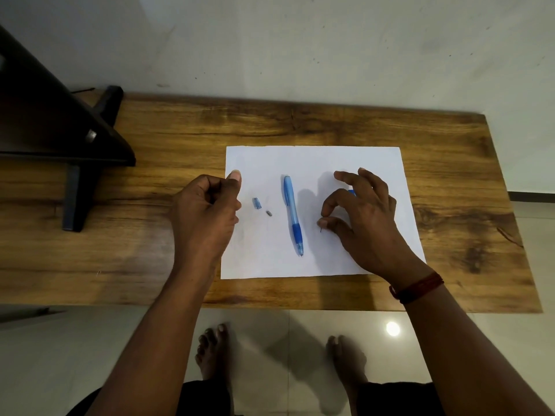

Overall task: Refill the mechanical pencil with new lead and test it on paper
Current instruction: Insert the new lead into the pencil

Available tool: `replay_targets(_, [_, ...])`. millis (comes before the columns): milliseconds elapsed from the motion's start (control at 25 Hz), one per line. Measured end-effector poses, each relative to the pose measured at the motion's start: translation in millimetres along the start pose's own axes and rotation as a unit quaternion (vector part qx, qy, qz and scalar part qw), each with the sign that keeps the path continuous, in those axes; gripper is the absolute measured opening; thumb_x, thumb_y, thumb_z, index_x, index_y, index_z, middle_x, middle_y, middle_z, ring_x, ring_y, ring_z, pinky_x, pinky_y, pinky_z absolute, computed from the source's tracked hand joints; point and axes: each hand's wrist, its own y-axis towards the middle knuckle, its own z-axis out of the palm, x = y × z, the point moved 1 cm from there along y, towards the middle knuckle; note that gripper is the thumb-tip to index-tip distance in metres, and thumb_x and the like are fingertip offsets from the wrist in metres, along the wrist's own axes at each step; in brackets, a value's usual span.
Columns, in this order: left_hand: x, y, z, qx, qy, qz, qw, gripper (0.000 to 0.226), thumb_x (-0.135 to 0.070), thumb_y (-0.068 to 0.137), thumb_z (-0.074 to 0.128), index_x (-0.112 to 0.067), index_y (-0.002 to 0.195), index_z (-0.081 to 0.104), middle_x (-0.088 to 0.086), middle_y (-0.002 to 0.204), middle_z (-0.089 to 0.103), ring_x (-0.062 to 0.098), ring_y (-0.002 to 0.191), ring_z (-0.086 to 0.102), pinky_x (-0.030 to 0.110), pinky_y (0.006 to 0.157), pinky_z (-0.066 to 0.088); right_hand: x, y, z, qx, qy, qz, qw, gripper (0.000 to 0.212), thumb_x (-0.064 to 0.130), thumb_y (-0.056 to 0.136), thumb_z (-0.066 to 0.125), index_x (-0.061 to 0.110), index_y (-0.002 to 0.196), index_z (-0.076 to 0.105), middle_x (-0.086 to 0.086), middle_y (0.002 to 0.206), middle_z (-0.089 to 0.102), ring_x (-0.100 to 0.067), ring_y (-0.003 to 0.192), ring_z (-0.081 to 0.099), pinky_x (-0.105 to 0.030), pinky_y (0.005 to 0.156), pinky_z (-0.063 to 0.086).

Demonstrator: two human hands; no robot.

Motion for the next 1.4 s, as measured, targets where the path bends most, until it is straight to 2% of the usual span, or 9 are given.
replay_targets(240, [-0.4, -1.3, 4.7, 0.003, 0.005, 0.000, 1.000, 0.023, -0.044, 0.087, 0.061, -0.023, 0.079, 0.065, -0.007, 0.063, 0.064, 0.000, 0.054, 0.059, 0.010, 0.046, 0.043, 0.1, -1.9, -7.2, 0.025, 0.050, 0.018, 0.998, 0.015, 0.017, 0.085, 0.068, 0.026, 0.092, 0.059, -0.003, 0.149, 0.040, -0.029, 0.143, 0.017, -0.050, 0.110, 0.022])
replay_targets(360, [-0.6, -4.1, 12.3, 0.004, 0.024, 0.015, 1.000, 0.023, -0.045, 0.087, 0.061, -0.026, 0.075, 0.064, -0.008, 0.061, 0.063, 0.001, 0.055, 0.059, 0.014, 0.049, 0.045, -3.4, -1.8, -16.4, 0.007, 0.106, 0.033, 0.994, 0.016, 0.017, 0.087, 0.066, 0.028, 0.091, 0.055, -0.002, 0.146, 0.044, -0.026, 0.141, 0.024, -0.048, 0.110, 0.021])
replay_targets(560, [-1.9, -19.1, 37.7, 0.029, 0.220, 0.129, 0.966, 0.025, -0.048, 0.082, 0.065, -0.026, 0.069, 0.062, -0.015, 0.059, 0.058, 0.004, 0.055, 0.058, 0.018, 0.052, 0.040, -12.3, -2.7, -25.6, -0.063, 0.207, 0.069, 0.974, 0.007, 0.020, 0.089, 0.063, 0.023, 0.090, 0.058, 0.003, 0.132, 0.055, -0.018, 0.132, 0.040, -0.038, 0.106, 0.028])
replay_targets(680, [3.3, -31.6, 53.1, 0.063, 0.281, 0.124, 0.949, 0.034, -0.057, 0.077, 0.067, -0.024, 0.074, 0.060, -0.010, 0.064, 0.059, 0.010, 0.056, 0.057, 0.017, 0.054, 0.039, -13.6, -4.4, -24.3, -0.077, 0.185, 0.077, 0.977, 0.008, 0.018, 0.088, 0.064, 0.023, 0.090, 0.057, -0.001, 0.131, 0.058, -0.021, 0.131, 0.040, -0.039, 0.103, 0.030])
replay_targets(800, [6.8, -39.0, 62.1, 0.062, 0.323, 0.130, 0.935, 0.045, -0.064, 0.074, 0.062, -0.020, 0.080, 0.061, -0.005, 0.071, 0.061, 0.014, 0.060, 0.057, 0.017, 0.058, 0.034, -11.0, -4.5, -20.1, -0.079, 0.159, 0.068, 0.982, 0.009, 0.015, 0.088, 0.065, 0.019, 0.092, 0.059, -0.003, 0.130, 0.058, -0.023, 0.130, 0.041, -0.038, 0.102, 0.028])
replay_targets(1080, [4.2, -40.3, 65.3, 0.048, 0.317, 0.120, 0.940, 0.031, -0.045, 0.084, 0.064, -0.015, 0.087, 0.070, -0.002, 0.074, 0.068, 0.013, 0.061, 0.058, 0.015, 0.061, 0.036, -3.3, -3.5, -14.5, -0.080, 0.188, 0.054, 0.977, 0.008, 0.018, 0.088, 0.064, 0.019, 0.092, 0.057, 0.000, 0.126, 0.059, -0.021, 0.125, 0.045, -0.030, 0.101, 0.028])
replay_targets(1240, [-4.0, -40.0, 59.2, 0.050, 0.270, 0.168, 0.947, 0.022, -0.038, 0.082, 0.068, -0.017, 0.085, 0.070, -0.004, 0.077, 0.066, 0.009, 0.059, 0.053, 0.008, 0.058, 0.031, 0.0, 0.5, -18.5, -0.105, 0.304, 0.082, 0.943, 0.005, 0.023, 0.092, 0.059, 0.024, 0.090, 0.055, 0.012, 0.121, 0.059, -0.003, 0.115, 0.052, -0.034, 0.097, 0.045])
replay_targets(1320, [-7.1, -37.3, 50.4, 0.068, 0.250, 0.202, 0.944, 0.020, -0.037, 0.081, 0.070, -0.017, 0.086, 0.069, -0.005, 0.082, 0.065, 0.010, 0.061, 0.053, 0.008, 0.058, 0.032, -1.1, 2.4, -22.3, -0.130, 0.393, 0.099, 0.905, 0.003, 0.019, 0.093, 0.058, 0.019, 0.091, 0.057, 0.005, 0.116, 0.066, -0.005, 0.109, 0.060, -0.039, 0.093, 0.052])
replay_targets(1400, [-8.2, -34.0, 39.9, 0.083, 0.246, 0.238, 0.936, 0.018, -0.034, 0.081, 0.071, -0.016, 0.085, 0.068, -0.003, 0.085, 0.066, 0.009, 0.056, 0.050, 0.008, 0.056, 0.030, -1.9, 3.5, -26.0, -0.141, 0.468, 0.100, 0.866, 0.004, 0.016, 0.095, 0.056, 0.012, 0.093, 0.056, -0.007, 0.105, 0.070, -0.014, 0.102, 0.066, -0.043, 0.089, 0.055])
